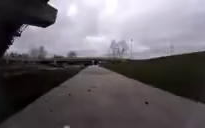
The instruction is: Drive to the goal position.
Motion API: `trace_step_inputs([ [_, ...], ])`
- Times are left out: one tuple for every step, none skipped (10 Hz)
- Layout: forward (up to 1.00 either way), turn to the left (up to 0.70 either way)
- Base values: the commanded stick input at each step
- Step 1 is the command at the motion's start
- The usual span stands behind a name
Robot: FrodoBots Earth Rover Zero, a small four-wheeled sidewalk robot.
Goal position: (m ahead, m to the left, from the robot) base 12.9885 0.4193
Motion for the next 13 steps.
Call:
trace_step_inputs([
  [1.00, 0.00],
  [1.00, 0.00],
  [1.00, 0.00],
  [1.00, 0.00],
  [1.00, 0.00],
  [1.00, 0.00],
  [1.00, 0.00],
  [1.00, 0.00],
  [1.00, 0.00],
  [1.00, 0.00],
  [1.00, 0.00],
  [1.00, 0.00],
  [1.00, 0.00],
])
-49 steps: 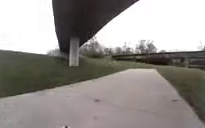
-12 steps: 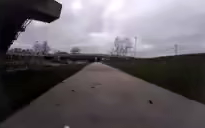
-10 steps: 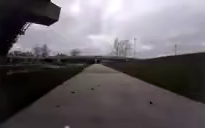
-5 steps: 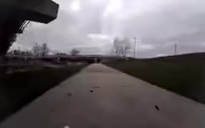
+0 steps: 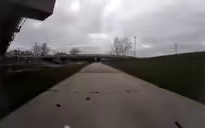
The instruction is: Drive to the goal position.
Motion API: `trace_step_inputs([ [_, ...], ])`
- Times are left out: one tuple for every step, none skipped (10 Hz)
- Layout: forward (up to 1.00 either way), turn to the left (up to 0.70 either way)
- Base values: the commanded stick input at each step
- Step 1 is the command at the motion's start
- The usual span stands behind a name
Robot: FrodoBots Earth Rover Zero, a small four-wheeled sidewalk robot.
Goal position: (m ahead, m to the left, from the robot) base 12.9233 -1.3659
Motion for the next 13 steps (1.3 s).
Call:
trace_step_inputs([
  [1.00, 0.00],
  [1.00, 0.00],
  [1.00, 0.00],
  [1.00, 0.00],
  [1.00, 0.00],
  [1.00, 0.00],
  [1.00, 0.00],
  [1.00, 0.00],
  [1.00, 0.00],
  [1.00, 0.00],
  [1.00, 0.00],
  [1.00, 0.00],
  [1.00, 0.00],
])
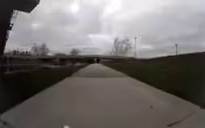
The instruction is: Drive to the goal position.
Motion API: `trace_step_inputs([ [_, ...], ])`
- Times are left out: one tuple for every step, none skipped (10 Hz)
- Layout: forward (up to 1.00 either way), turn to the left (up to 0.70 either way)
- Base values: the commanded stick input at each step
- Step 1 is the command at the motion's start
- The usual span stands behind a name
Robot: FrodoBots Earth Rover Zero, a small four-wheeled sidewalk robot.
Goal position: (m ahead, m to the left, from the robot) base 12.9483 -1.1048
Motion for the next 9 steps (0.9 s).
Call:
trace_step_inputs([
  [1.00, 0.00],
  [1.00, 0.00],
  [1.00, 0.00],
  [1.00, 0.00],
  [1.00, 0.00],
  [1.00, 0.00],
  [1.00, 0.00],
  [1.00, 0.00],
  [1.00, 0.00],
])
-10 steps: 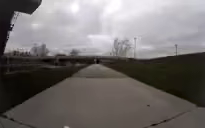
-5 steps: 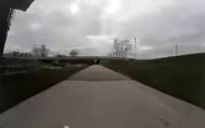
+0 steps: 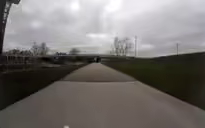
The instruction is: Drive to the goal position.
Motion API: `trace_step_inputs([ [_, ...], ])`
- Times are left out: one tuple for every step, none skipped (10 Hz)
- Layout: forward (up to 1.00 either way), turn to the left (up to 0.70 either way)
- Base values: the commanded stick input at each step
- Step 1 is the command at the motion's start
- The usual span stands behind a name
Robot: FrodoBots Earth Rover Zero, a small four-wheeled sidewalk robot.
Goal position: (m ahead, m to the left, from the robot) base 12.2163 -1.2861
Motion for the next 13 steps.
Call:
trace_step_inputs([
  [1.00, 0.00],
  [1.00, 0.00],
  [1.00, 0.00],
  [1.00, 0.00],
  [1.00, 0.00],
  [1.00, 0.00],
  [1.00, 0.00],
  [1.00, 0.00],
  [1.00, 0.00],
  [1.00, 0.00],
  [1.00, 0.00],
  [1.00, 0.00],
  [1.00, 0.00],
])
